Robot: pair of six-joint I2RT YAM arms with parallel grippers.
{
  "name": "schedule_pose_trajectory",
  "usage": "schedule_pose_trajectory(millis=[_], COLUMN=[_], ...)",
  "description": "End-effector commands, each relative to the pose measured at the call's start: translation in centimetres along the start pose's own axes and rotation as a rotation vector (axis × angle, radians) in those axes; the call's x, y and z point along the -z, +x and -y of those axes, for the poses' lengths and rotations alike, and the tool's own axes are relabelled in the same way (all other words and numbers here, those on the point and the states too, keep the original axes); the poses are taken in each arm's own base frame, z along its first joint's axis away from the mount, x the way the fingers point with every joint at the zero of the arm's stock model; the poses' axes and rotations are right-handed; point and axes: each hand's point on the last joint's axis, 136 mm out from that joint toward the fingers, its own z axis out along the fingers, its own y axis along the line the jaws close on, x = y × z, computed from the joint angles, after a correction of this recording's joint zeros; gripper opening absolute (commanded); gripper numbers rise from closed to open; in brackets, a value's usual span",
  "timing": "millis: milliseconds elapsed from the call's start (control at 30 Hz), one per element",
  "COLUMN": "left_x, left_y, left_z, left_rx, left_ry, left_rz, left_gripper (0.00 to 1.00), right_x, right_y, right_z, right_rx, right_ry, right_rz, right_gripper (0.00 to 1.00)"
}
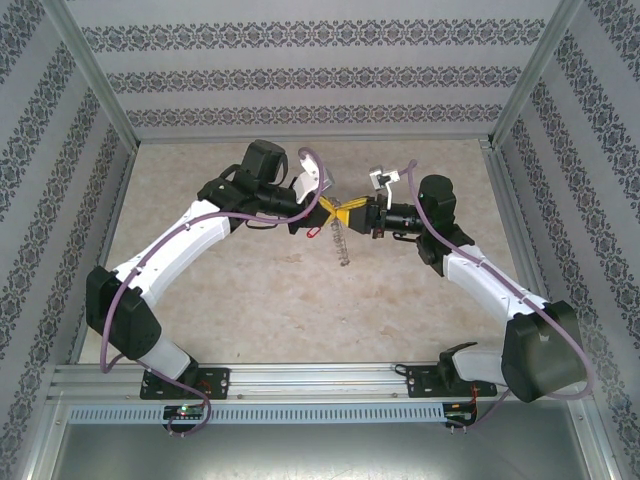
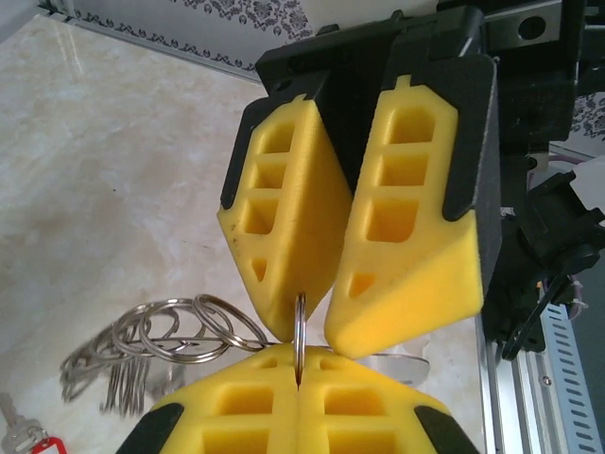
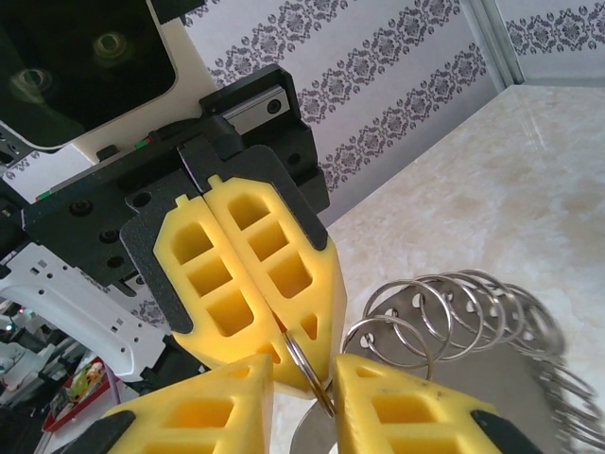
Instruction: Put the keys on the keyring
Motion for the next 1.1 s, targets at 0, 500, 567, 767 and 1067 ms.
schedule_pose_trajectory(millis=[0, 500, 567, 767, 1067], left_x=[1.1, 3.3, 4.6, 7.3, 7.7], left_y=[-1.8, -3.6, -4.3, -5.9, -7.5], left_z=[0.9, -0.8, -1.4, -2.4, -2.2], left_rx=[-0.045, 0.004, 0.024, 0.082, 0.167], left_ry=[0.044, -0.047, -0.076, -0.12, -0.055], left_rz=[0.038, 0.196, 0.268, 0.423, 0.538], left_gripper=[0.0, 0.3, 0.35, 0.41, 0.35], right_x=[-0.1, 0.2, 0.3, 0.7, 1.4], right_y=[-1.0, -2.7, -3.1, -4.4, -7.4], right_z=[-1.4, -1.0, -1.1, -1.8, -2.4], right_rx=[0.069, 0.092, 0.099, 0.108, 0.086], right_ry=[-0.037, 0.014, 0.022, 0.022, 0.01], right_rz=[0.006, 0.077, 0.094, 0.138, 0.267], right_gripper=[0.19, 0.0, 0.0, 0.0, 0.0])
